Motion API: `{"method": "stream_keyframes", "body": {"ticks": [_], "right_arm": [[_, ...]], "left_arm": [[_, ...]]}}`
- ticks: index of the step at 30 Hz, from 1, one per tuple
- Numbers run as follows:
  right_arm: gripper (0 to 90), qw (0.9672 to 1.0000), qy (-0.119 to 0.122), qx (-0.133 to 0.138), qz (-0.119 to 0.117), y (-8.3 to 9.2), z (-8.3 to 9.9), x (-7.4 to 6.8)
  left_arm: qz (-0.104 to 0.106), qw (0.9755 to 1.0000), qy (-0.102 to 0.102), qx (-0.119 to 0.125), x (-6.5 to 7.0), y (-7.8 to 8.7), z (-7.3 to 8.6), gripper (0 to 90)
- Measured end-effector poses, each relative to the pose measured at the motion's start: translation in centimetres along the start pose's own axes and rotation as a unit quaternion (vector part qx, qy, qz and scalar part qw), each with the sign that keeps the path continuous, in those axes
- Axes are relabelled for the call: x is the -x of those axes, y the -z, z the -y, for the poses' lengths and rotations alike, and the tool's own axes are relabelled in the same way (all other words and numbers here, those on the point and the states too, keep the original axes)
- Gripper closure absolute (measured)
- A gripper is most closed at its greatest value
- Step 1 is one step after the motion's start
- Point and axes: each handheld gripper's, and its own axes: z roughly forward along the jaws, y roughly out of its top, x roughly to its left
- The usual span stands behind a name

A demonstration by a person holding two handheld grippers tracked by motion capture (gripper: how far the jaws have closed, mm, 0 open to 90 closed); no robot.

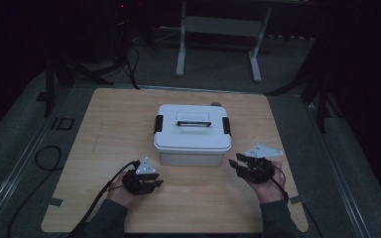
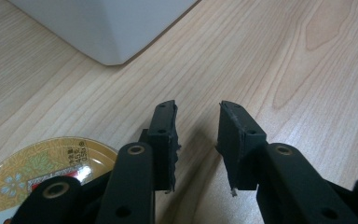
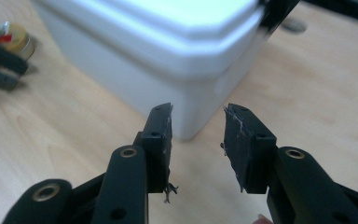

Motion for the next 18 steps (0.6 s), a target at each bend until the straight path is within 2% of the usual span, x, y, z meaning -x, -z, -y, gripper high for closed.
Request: {"method": "stream_keyframes", "body": {"ticks": [1, 2, 3, 6, 10, 13, 18], "right_arm": [[61.1, 1.0, 0.004, 0.003, 0.001, 0.1, -0.5, 0.3], [61.5, 0.9997, 0.021, 0.009, -0.004, 0.4, -1.7, 1.0], [62.1, 0.9995, 0.028, 0.009, -0.012, 0.4, -2.1, 1.2], [62.0, 0.9987, 0.05, 0.005, -0.011, 0.5, -3.3, 1.4], [62.1, 0.9981, 0.06, -0.001, -0.014, 0.7, -5.0, 2.3], [61.8, 0.9963, 0.085, -0.01, -0.004, 0.7, -6.1, 2.8], [59.9, 0.9938, 0.11, -0.019, -0.002, 0.8, -8.2, 3.3]], "left_arm": [[-0.001, 1.0, 0.0, 0.002, 0.0, 0.0, 0.0, 66.6], [-0.001, 1.0, 0.0, 0.003, 0.0, 0.0, 0.0, 66.0], [-0.001, 1.0, 0.001, 0.003, 0.0, 0.0, 0.0, 65.9], [-0.001, 1.0, 0.0, 0.005, -0.1, -0.1, 0.0, 65.8], [0.004, 1.0, 0.0, 0.005, -0.1, -0.2, -0.1, 65.7], [0.005, 1.0, 0.001, 0.005, -0.1, -0.3, -0.1, 65.7], [0.006, 1.0, 0.002, 0.005, -0.1, -0.3, -0.1, 65.4]]}}
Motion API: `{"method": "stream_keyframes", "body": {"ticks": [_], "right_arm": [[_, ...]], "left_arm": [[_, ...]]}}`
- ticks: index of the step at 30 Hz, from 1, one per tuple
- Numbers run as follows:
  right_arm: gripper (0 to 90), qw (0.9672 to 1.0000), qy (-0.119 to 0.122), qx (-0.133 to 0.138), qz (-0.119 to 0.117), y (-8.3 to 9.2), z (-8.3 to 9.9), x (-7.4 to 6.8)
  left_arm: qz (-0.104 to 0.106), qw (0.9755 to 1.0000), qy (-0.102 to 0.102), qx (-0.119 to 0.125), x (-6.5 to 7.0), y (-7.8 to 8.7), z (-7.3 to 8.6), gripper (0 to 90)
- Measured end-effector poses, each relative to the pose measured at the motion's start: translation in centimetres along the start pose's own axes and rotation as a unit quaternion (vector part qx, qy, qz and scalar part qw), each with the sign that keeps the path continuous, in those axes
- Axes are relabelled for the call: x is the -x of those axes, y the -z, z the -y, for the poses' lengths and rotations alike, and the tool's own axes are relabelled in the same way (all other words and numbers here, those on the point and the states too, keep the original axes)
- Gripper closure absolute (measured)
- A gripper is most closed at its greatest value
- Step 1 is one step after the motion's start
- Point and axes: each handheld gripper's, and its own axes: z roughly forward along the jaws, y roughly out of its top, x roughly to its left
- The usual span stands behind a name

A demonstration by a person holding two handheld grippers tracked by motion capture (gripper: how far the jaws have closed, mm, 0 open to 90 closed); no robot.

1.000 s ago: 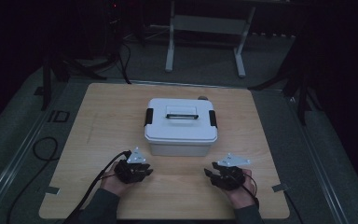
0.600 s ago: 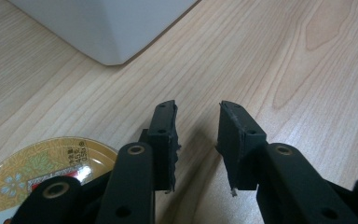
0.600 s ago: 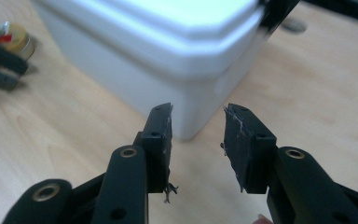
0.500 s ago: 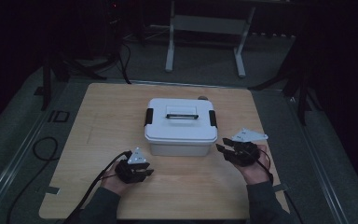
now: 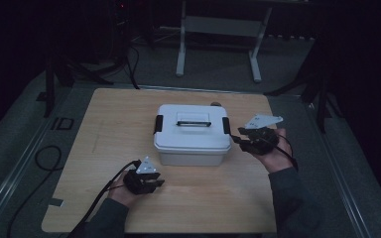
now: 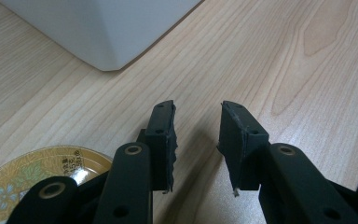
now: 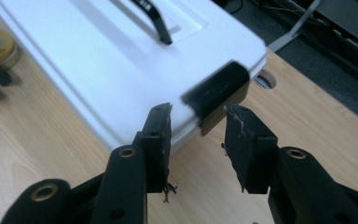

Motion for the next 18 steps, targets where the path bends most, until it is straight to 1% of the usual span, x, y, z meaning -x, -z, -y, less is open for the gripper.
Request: {"method": "stream_keyframes", "body": {"ticks": [4, 7, 13, 15, 18], "right_arm": [[58.4, 0.9999, 0.011, -0.009, 0.006, -0.1, -0.9, 0.5], [57.7, 0.9997, 0.019, -0.012, 0.005, -0.3, -1.3, 0.9], [53.9, 0.998, 0.054, -0.031, 0.005, -0.8, -2.2, 1.3], [53.6, 0.9975, 0.061, -0.036, 0.005, -1.0, -2.5, 1.5], [53.3, 0.997, 0.068, -0.036, 0.002, -1.1, -3.0, 1.8]], "left_arm": [[0.002, 1.0, 0.001, 0.003, 0.0, -0.2, -0.1, 65.2], [0.006, 1.0, 0.0, 0.004, 0.0, -0.3, -0.2, 65.2], [0.007, 1.0, -0.002, 0.004, 0.1, -0.4, -0.3, 65.1], [0.007, 1.0, -0.002, 0.004, 0.1, -0.4, -0.3, 65.1], [0.006, 1.0, -0.003, 0.005, 0.1, -0.3, -0.3, 65.1]]}}
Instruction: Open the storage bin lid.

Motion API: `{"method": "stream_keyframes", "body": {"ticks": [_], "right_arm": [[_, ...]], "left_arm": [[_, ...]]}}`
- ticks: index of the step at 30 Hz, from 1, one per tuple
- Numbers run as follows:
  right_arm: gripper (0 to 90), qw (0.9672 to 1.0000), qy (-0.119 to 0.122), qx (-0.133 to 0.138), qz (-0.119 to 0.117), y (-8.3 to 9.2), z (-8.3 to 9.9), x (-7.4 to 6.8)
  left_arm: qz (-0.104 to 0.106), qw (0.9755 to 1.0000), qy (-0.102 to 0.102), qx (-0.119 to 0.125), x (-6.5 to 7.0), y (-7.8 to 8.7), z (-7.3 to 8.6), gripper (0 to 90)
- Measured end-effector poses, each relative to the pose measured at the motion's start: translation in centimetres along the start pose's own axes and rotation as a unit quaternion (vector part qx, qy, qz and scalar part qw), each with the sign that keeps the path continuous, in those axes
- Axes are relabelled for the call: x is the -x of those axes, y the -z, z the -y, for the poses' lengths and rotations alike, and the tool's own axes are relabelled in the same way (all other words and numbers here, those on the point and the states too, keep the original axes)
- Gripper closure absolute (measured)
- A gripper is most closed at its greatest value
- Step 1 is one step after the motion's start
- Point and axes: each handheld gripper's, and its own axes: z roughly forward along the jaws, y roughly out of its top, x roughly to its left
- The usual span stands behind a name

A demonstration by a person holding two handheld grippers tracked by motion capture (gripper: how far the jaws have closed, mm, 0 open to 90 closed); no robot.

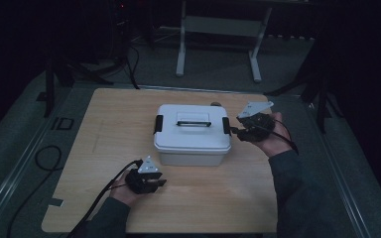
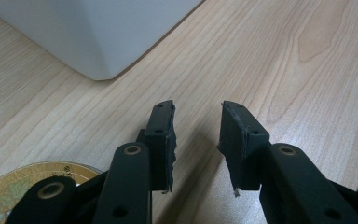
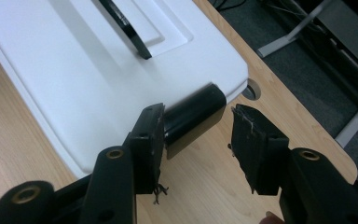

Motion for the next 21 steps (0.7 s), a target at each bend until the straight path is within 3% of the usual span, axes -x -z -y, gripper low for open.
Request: {"method": "stream_keyframes", "body": {"ticks": [5, 12, 21], "right_arm": [[53.9, 0.9997, 0.021, -0.009, -0.001, -0.2, -0.7, 0.3], [57.6, 0.9978, 0.057, -0.027, -0.02, -0.7, -1.6, 0.4], [61.5, 0.992, 0.11, -0.046, -0.04, -1.2, -3.8, -0.2]], "left_arm": [[0.0, 1.0, 0.001, 0.001, 0.0, 0.1, 0.0, 64.7], [0.0, 1.0, 0.004, 0.001, 0.0, 0.0, 0.0, 64.2], [0.0, 1.0, 0.006, 0.0, 0.0, 0.0, 0.0, 63.9]]}}
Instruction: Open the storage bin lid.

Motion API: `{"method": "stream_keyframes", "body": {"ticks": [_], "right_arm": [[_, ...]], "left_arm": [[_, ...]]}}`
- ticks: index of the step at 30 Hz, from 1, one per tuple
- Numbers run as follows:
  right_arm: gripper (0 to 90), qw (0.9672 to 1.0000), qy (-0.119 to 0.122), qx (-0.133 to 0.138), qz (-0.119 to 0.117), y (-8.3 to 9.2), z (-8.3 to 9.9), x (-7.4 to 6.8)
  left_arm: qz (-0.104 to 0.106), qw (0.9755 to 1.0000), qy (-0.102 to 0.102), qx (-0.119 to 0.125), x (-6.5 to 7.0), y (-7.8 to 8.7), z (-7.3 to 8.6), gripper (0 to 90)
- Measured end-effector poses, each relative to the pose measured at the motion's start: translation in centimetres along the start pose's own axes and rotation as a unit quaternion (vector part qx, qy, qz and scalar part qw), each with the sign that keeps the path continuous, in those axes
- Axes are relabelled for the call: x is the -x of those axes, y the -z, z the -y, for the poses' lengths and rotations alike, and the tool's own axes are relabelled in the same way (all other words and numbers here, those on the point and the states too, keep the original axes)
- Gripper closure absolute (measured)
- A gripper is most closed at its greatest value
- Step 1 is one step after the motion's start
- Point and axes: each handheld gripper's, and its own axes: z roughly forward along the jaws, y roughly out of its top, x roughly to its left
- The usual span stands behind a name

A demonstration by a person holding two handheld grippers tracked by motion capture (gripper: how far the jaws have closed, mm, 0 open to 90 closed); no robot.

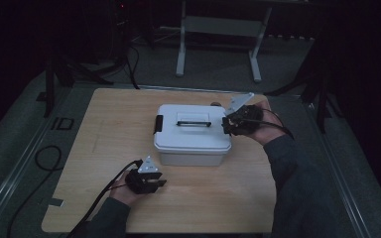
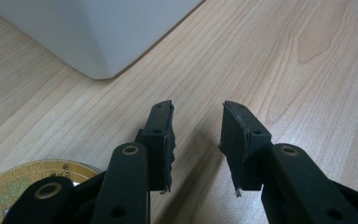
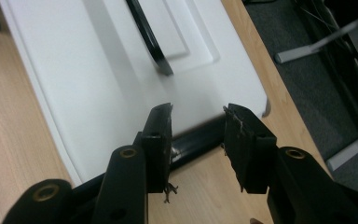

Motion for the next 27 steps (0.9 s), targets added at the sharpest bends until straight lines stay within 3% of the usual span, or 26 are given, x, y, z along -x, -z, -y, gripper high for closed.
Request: {"method": "stream_keyframes", "body": {"ticks": [11, 15, 17, 27], "right_arm": [[64.1, 0.9979, 0.057, -0.027, -0.01, -0.4, -3.1, -0.6], [65.1, 0.9966, 0.073, -0.037, -0.01, -0.7, -3.7, -0.7], [66.3, 0.9946, 0.093, -0.043, -0.012, -1.2, -4.5, -1.0], [65.8, 0.9912, 0.118, -0.057, -0.018, -1.9, -6.1, -1.6]], "left_arm": [[0.0, 1.0, -0.001, -0.003, 0.1, 0.0, 0.0, 63.7], [0.0, 1.0, -0.001, -0.004, 0.1, 0.0, 0.0, 63.7], [0.0, 1.0, -0.001, -0.005, 0.1, 0.0, 0.0, 63.7], [-0.001, 1.0, -0.002, -0.007, 0.2, 0.0, 0.1, 63.7]]}}
